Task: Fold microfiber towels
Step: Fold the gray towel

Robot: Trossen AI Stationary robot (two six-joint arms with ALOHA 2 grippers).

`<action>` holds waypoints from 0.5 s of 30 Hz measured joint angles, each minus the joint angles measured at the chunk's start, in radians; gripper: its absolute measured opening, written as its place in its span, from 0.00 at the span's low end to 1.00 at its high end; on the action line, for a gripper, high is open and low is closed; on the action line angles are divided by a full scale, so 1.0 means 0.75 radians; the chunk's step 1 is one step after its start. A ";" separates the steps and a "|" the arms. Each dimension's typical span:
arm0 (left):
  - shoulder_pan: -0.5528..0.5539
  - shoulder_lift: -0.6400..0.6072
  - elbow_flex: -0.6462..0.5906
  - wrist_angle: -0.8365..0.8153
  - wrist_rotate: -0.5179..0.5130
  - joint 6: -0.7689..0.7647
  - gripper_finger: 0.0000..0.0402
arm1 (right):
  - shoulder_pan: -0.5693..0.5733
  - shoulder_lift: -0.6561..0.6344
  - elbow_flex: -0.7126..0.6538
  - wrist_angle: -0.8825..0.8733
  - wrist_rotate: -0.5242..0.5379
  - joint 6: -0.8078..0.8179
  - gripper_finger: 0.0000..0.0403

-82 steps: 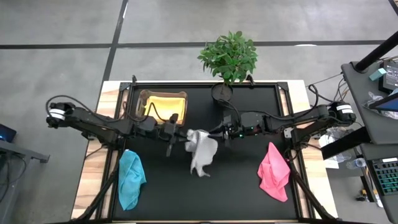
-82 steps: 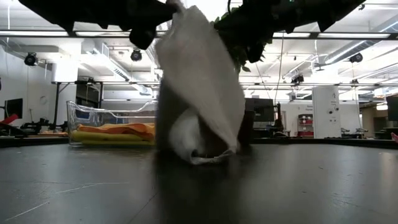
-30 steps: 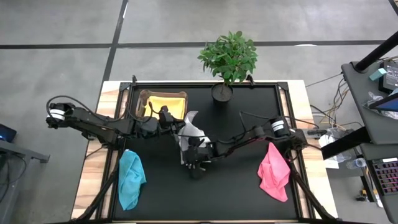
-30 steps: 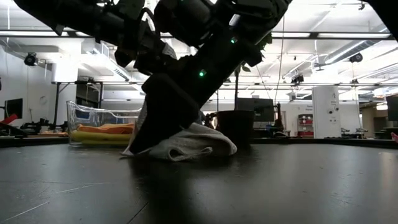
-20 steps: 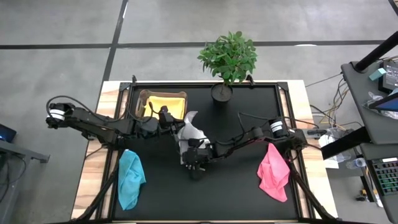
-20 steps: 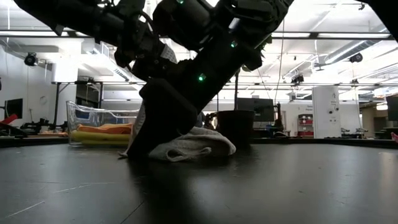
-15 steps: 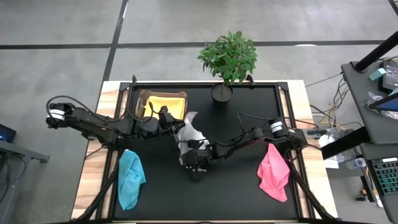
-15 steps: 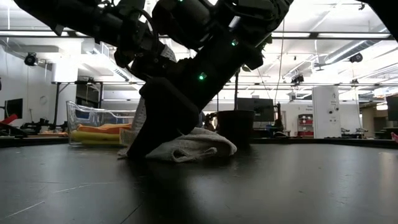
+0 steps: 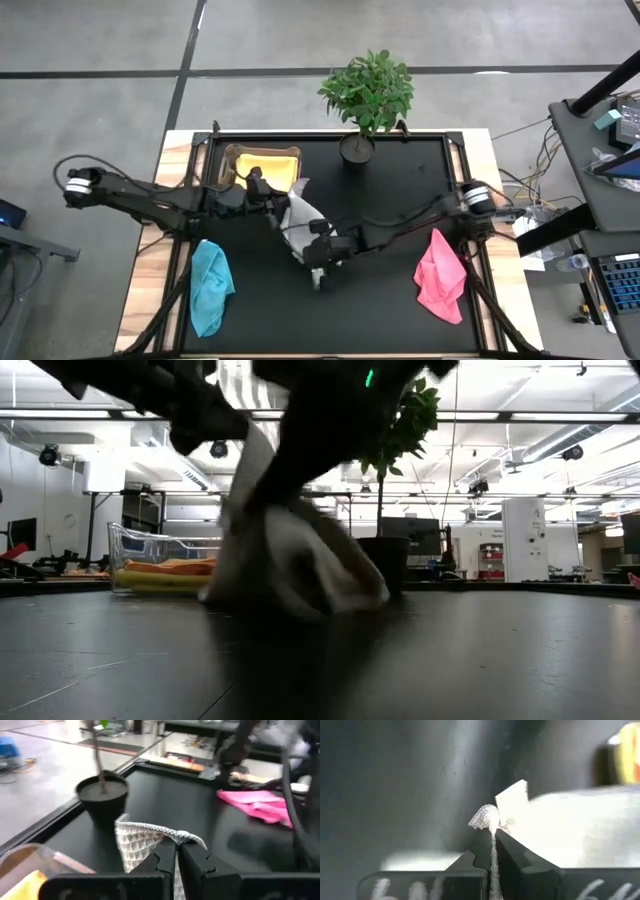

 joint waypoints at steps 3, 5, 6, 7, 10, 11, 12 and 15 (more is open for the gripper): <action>0.000 -0.082 0.004 -0.078 0.107 -0.004 0.00 | 0.009 -0.131 -0.010 -0.143 -0.001 0.001 0.02; -0.001 -0.126 0.001 -0.094 0.195 -0.005 0.00 | 0.019 -0.217 -0.011 -0.201 -0.001 0.001 0.02; 0.000 -0.151 -0.001 -0.096 0.230 -0.005 0.00 | 0.024 -0.265 -0.011 -0.217 -0.001 0.001 0.02; -0.002 -0.169 -0.001 -0.090 0.255 -0.005 0.00 | 0.027 -0.315 -0.011 -0.223 -0.001 0.001 0.02; -0.003 -0.213 0.000 -0.090 0.309 -0.005 0.00 | 0.034 -0.440 -0.010 -0.249 -0.005 0.001 0.02; -0.003 -0.224 0.000 -0.088 0.326 -0.006 0.00 | 0.034 -0.471 -0.010 -0.270 -0.007 0.001 0.02; -0.003 -0.233 0.000 -0.088 0.342 -0.007 0.00 | 0.035 -0.504 -0.010 -0.303 -0.021 0.002 0.02; -0.005 -0.254 -0.013 -0.088 0.413 -0.007 0.00 | 0.044 -0.578 -0.010 -0.431 -0.092 0.058 0.02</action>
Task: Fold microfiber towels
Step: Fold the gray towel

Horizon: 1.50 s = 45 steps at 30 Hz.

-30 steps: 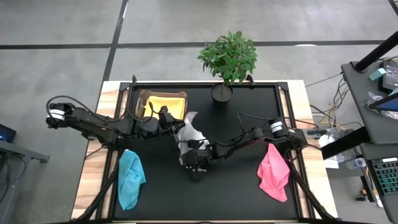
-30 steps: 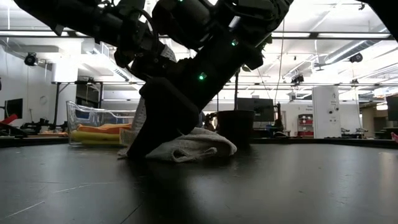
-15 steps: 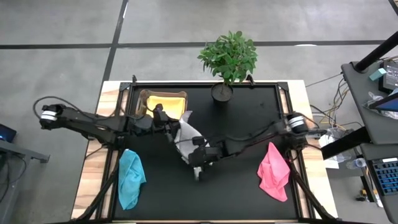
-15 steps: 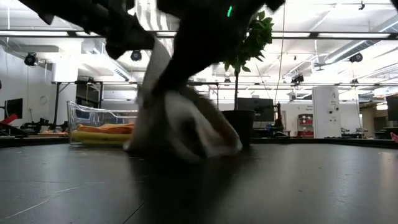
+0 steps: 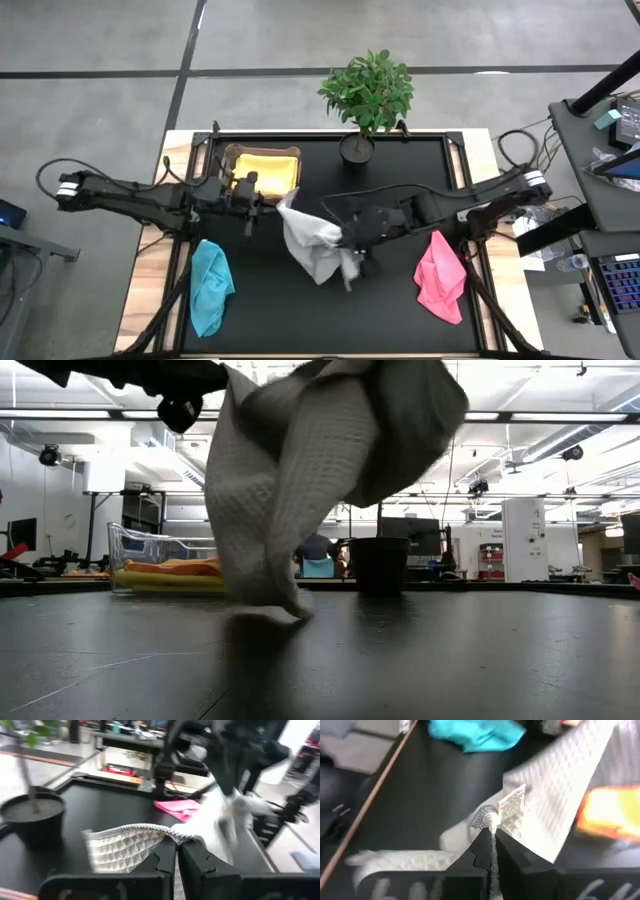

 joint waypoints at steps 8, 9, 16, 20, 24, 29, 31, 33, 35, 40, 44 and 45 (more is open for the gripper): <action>-0.058 0.174 -0.025 0.002 0.100 -0.070 0.00 | 0.061 -0.022 -0.134 -0.159 -0.014 0.168 0.02; -0.069 0.213 -0.026 -0.002 0.100 -0.071 0.00 | 0.066 -0.015 -0.168 -0.155 -0.013 0.187 0.02; -0.138 0.493 -0.024 0.009 0.171 -0.162 0.00 | 0.068 0.027 -0.435 -0.103 -0.013 0.372 0.02; -0.148 0.649 -0.022 0.128 0.209 -0.245 0.00 | 0.068 0.032 -0.562 -0.032 -0.015 0.448 0.02; -0.150 0.797 -0.014 0.298 0.369 -0.277 0.07 | 0.068 0.032 -0.655 -0.034 -0.043 0.509 0.02; -0.157 0.914 0.015 0.312 0.537 -0.278 0.22 | 0.070 0.032 -0.713 -0.032 -0.089 0.566 0.03; -0.156 0.943 0.015 0.311 0.600 -0.277 0.28 | 0.074 0.032 -0.723 -0.031 -0.114 0.575 0.05; -0.156 0.953 0.013 0.304 0.632 -0.272 0.31 | 0.077 0.032 -0.727 -0.034 -0.130 0.579 0.07; -0.156 0.950 0.012 0.306 0.640 -0.266 0.32 | 0.077 0.030 -0.726 -0.033 -0.131 0.584 0.11; -0.155 0.871 0.021 0.306 0.628 -0.134 0.33 | 0.077 0.027 -0.704 -0.061 -0.131 0.584 0.20; -0.153 0.785 0.025 0.307 0.338 -0.079 0.33 | 0.077 0.015 -0.680 -0.094 -0.131 0.584 0.26; -0.152 0.773 0.025 0.305 0.246 -0.049 0.33 | 0.077 0.011 -0.677 -0.093 -0.130 0.584 0.26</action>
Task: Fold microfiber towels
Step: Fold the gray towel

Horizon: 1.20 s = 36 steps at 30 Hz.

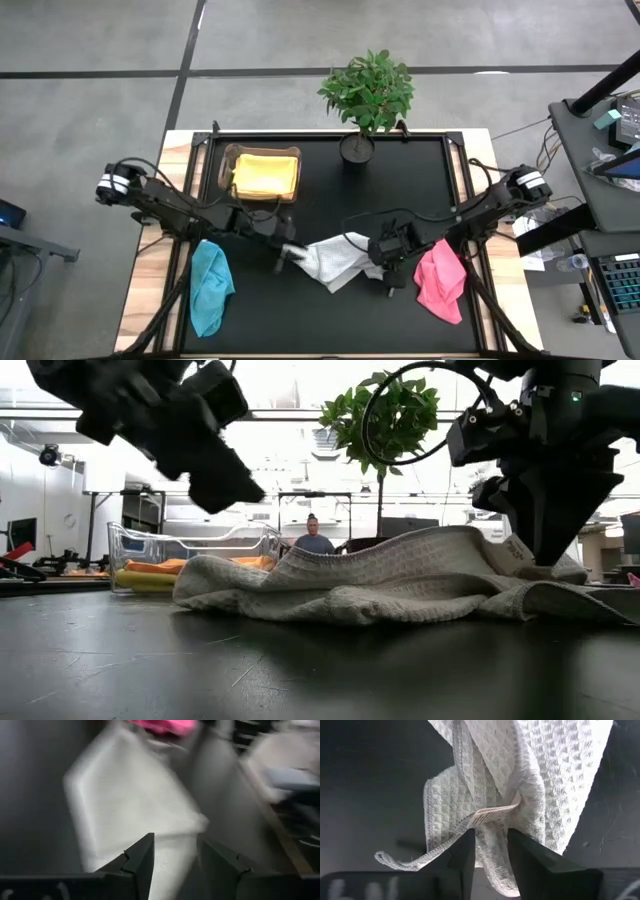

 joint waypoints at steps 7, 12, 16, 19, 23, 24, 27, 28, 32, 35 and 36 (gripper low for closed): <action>0.003 0.057 0.007 -0.006 -0.128 0.053 0.35 | 0.000 -0.037 0.004 0.002 0.006 0.000 0.27; 0.006 0.193 0.092 -0.038 -0.199 0.018 0.36 | 0.000 -0.043 0.004 0.020 0.011 -0.008 0.27; 0.009 0.311 0.218 -0.231 -0.200 0.033 0.36 | -0.001 -0.043 0.004 0.020 0.011 -0.010 0.27; 0.009 0.369 0.306 -0.401 -0.200 0.051 0.36 | 0.000 -0.043 0.003 0.019 0.011 -0.010 0.27; 0.009 0.422 0.347 -0.447 -0.198 0.065 0.36 | 0.000 -0.043 0.001 0.018 0.011 -0.010 0.27; 0.009 0.426 0.351 -0.447 -0.198 0.074 0.36 | 0.000 -0.043 0.001 0.021 0.011 -0.010 0.27; 0.008 0.435 0.354 -0.444 -0.198 0.080 0.36 | 0.000 -0.043 0.000 0.021 0.012 -0.010 0.27; 0.008 0.442 0.353 -0.443 -0.198 0.077 0.36 | 0.000 -0.043 -0.001 0.020 0.012 -0.010 0.27; 0.004 0.454 0.352 -0.443 -0.198 0.102 0.33 | 0.000 -0.043 -0.001 0.020 0.012 -0.010 0.27; -0.003 0.442 0.352 -0.448 -0.198 0.145 0.24 | 0.000 -0.043 -0.001 0.020 0.013 -0.010 0.27; -0.006 0.434 0.352 -0.449 -0.198 0.162 0.20 | 0.000 -0.043 -0.001 0.020 0.014 -0.010 0.27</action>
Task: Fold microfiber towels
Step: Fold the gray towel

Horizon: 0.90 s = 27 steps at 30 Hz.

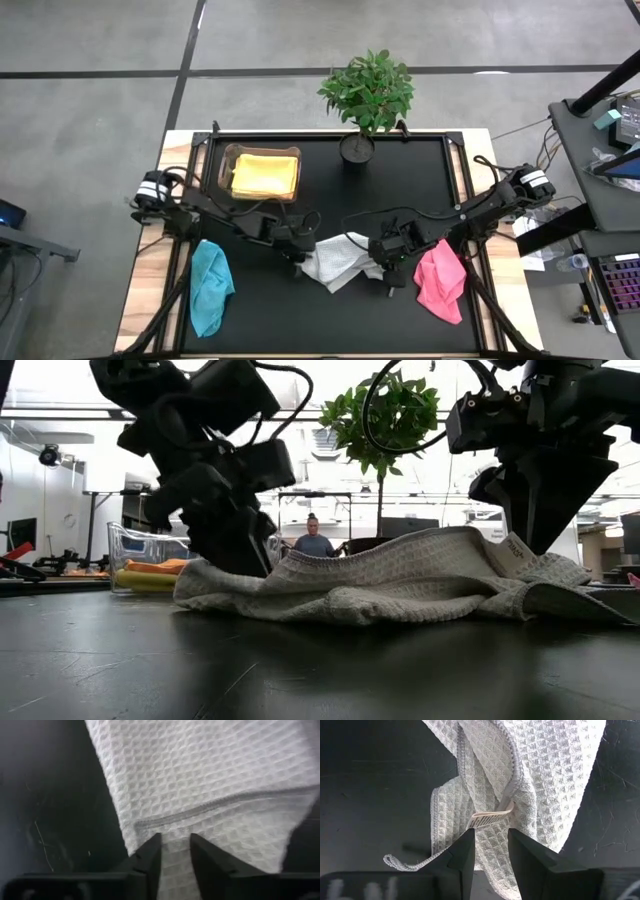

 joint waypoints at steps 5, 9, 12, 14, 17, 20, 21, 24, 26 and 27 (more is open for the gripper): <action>-0.017 -0.036 0.000 -0.033 -0.001 0.065 0.02 | 0.000 0.000 0.000 0.000 0.000 0.012 0.27; -0.053 -0.109 0.000 -0.111 0.000 0.099 0.00 | 0.005 0.000 0.000 0.000 0.000 0.022 0.27; -0.074 -0.169 -0.002 -0.202 -0.004 0.068 0.01 | 0.014 0.000 0.000 0.016 0.040 0.036 0.27; -0.074 -0.216 -0.002 -0.250 -0.037 -0.032 0.01 | 0.020 0.000 0.000 0.027 0.070 0.035 0.27; -0.060 -0.271 -0.002 -0.353 -0.047 -0.119 0.02 | 0.020 0.000 0.000 0.044 0.071 0.035 0.27; -0.051 -0.285 -0.003 -0.394 -0.072 -0.145 0.09 | 0.021 0.000 0.000 0.060 0.072 0.032 0.27; -0.048 -0.282 -0.003 -0.389 -0.073 -0.146 0.12 | 0.020 0.000 0.000 0.069 0.076 0.023 0.27; -0.037 -0.240 -0.003 -0.352 -0.082 -0.148 0.22 | 0.021 0.000 0.000 0.080 0.096 0.008 0.27; -0.028 -0.194 -0.003 -0.334 -0.115 -0.166 0.29 | 0.020 0.000 0.000 0.080 0.105 0.004 0.27; -0.022 -0.176 -0.003 -0.336 -0.122 -0.177 0.32 | 0.020 0.000 -0.001 0.080 0.106 0.003 0.27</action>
